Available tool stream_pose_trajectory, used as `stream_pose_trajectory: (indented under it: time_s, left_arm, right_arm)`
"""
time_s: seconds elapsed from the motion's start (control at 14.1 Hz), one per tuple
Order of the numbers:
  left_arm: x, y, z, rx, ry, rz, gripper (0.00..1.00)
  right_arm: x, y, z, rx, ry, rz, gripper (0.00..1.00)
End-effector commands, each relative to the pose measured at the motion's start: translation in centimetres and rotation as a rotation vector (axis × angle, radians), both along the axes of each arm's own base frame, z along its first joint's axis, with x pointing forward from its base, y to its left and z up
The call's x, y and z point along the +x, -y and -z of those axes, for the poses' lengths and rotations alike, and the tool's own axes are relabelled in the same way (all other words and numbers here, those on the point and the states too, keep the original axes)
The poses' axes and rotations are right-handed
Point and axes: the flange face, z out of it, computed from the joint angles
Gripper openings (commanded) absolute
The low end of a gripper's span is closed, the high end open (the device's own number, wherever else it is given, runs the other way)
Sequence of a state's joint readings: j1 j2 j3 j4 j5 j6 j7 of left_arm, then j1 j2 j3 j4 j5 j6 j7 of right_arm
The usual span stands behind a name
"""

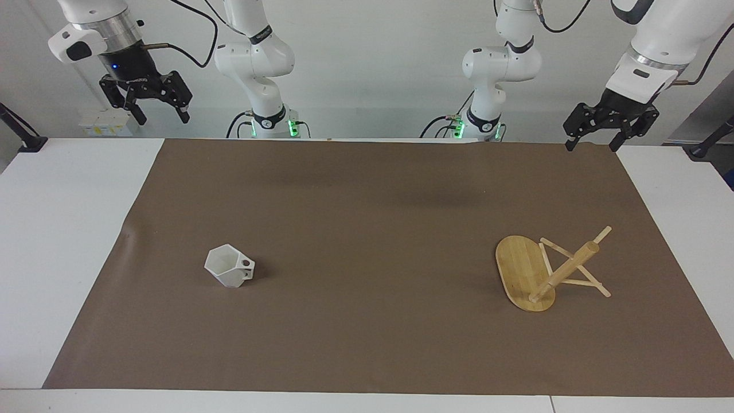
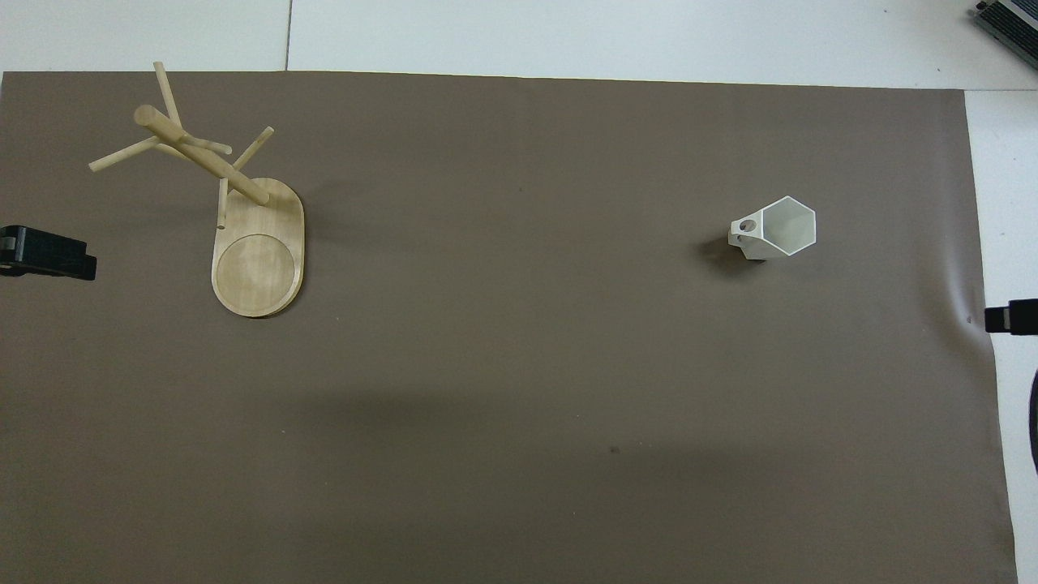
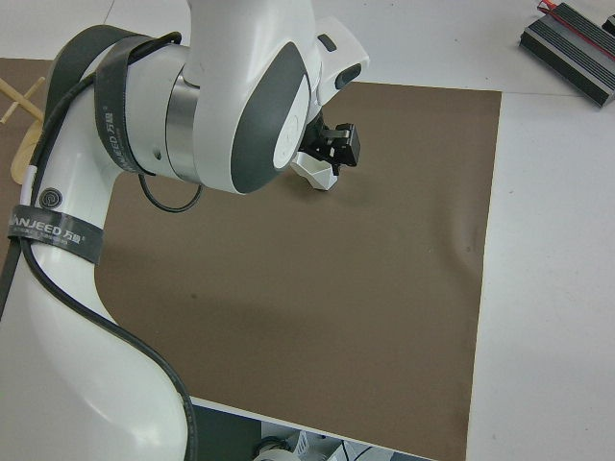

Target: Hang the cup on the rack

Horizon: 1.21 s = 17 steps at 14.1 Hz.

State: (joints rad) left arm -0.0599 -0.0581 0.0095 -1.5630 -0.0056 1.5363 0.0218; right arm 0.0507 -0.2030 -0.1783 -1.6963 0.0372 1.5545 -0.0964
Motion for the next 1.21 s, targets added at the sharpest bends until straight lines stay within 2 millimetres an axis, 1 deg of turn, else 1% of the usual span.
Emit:
stream_pose_trajectory:
  time_s: [0.0,0.28,0.5,0.57,0.64,0.71,0.85,1.07,1.14]
  left_arm:
    - [-0.7,0.0,-0.1,0.016,0.0,0.006,1.0]
    - [-0.7,-0.2,-0.2,0.016,0.003,-0.001,1.0]
    - [-0.7,-0.4,0.0,0.016,0.0,-0.003,1.0]
    - [-0.7,-0.4,-0.1,0.018,0.0,-0.003,1.0]
    - [-0.8,-0.4,0.0,0.016,-0.009,-0.006,1.0]
    - [-0.9,-0.3,0.0,0.017,-0.014,-0.007,1.0]
    - [-0.9,-0.5,0.0,0.016,-0.014,-0.012,1.0]
    - [-0.9,-0.6,0.0,0.016,-0.012,-0.013,1.0]
    - [-0.9,-0.6,0.0,0.016,-0.012,-0.015,1.0]
  right_arm:
    - [-0.6,-0.1,0.1,0.0,-0.011,0.009,1.0]
    - [-0.8,0.4,-0.1,0.002,-0.007,0.017,1.0]
    - [-0.4,-0.2,-0.1,-0.014,0.022,-0.081,1.0]
    - [-0.4,0.0,0.1,-0.02,0.041,-0.142,1.0]
    - [-0.4,0.2,0.7,-0.028,0.062,-0.185,1.0]
    - [-0.8,1.1,1.4,-0.028,0.084,-0.206,1.0]
    - [-1.5,2.3,2.8,-0.027,0.096,-0.194,1.0]
    - [-1.7,3.0,4.5,-0.033,0.102,-0.231,1.0]
    - [-1.8,2.9,5.6,-0.027,0.084,-0.224,1.0]
